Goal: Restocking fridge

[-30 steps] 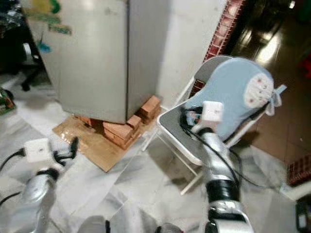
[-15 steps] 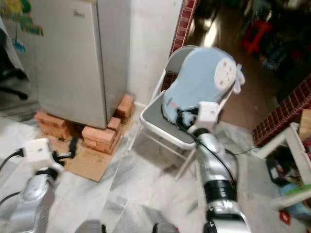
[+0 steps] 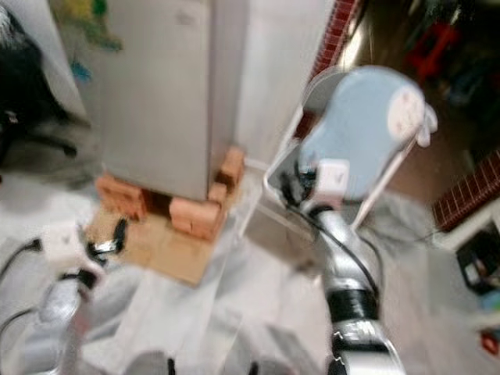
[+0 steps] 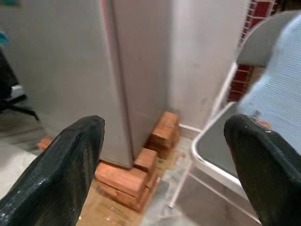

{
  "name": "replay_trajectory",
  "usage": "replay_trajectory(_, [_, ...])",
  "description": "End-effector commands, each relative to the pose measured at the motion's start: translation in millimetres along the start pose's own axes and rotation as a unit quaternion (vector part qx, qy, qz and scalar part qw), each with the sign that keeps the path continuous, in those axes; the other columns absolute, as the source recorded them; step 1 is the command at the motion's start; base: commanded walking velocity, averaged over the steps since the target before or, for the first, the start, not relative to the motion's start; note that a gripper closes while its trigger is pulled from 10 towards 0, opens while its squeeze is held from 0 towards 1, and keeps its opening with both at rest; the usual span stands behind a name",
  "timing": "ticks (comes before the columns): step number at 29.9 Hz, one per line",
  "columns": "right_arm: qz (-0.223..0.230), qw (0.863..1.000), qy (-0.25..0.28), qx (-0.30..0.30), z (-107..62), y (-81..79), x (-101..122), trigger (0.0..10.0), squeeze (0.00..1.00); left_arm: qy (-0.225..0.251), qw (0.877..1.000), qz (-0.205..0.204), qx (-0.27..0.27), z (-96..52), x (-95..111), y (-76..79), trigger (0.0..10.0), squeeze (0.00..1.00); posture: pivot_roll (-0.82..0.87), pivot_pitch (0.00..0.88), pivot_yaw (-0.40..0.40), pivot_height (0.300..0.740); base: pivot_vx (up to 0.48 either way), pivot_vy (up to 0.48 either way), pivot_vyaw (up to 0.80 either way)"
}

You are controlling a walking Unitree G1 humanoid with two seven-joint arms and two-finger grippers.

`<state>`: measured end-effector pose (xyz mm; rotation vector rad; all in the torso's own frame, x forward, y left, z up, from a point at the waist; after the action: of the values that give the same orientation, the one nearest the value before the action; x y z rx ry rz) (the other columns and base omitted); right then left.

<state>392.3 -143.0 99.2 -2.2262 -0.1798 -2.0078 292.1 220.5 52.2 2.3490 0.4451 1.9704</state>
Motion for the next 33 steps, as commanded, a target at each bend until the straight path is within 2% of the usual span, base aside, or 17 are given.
replay_trajectory(1, [-0.001, 1.000, 0.002, -0.016, -3.4, 14.7, 1.9, 10.0, 0.00, -0.006, 1.000, -0.007, -0.017, 0.1, -4.0, 12.2, 10.0, 0.00, 0.08, 0.055, -0.090, 0.740, 0.000, 0.480, 0.00])
replay_trajectory(14, [0.002, 1.000, -0.004, -0.004, -3.2, 8.4, -1.4, 10.0, 0.00, -0.010, 1.000, -0.016, -0.022, 0.9, -5.9, 14.6, 10.0, 0.00, 0.08, 0.054, -0.094, 0.740, 0.000, 0.480, 0.00])
replay_trajectory(33, [-0.005, 1.000, -0.003, 0.001, -0.9, 7.3, 0.9, 10.0, 0.00, -0.009, 0.999, -0.021, -0.027, 3.2, -5.0, 17.2, 10.0, 0.00, 0.07, 0.069, -0.093, 0.740, 0.000, 0.480, -0.80])
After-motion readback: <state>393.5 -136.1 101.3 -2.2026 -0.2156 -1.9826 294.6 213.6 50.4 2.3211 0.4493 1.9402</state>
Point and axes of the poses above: a point about 5 cm out from each wrist's last joint towards the gripper, its own z axis pointing out of the wrist towards the gripper, its own x axis along the axis of the wrist's last joint, y = z × x, the point moved 6 cm from there along z, pointing out of the wrist towards the gripper, and after that the axes turned 8 degrees about -z, right-handed, at the moved point
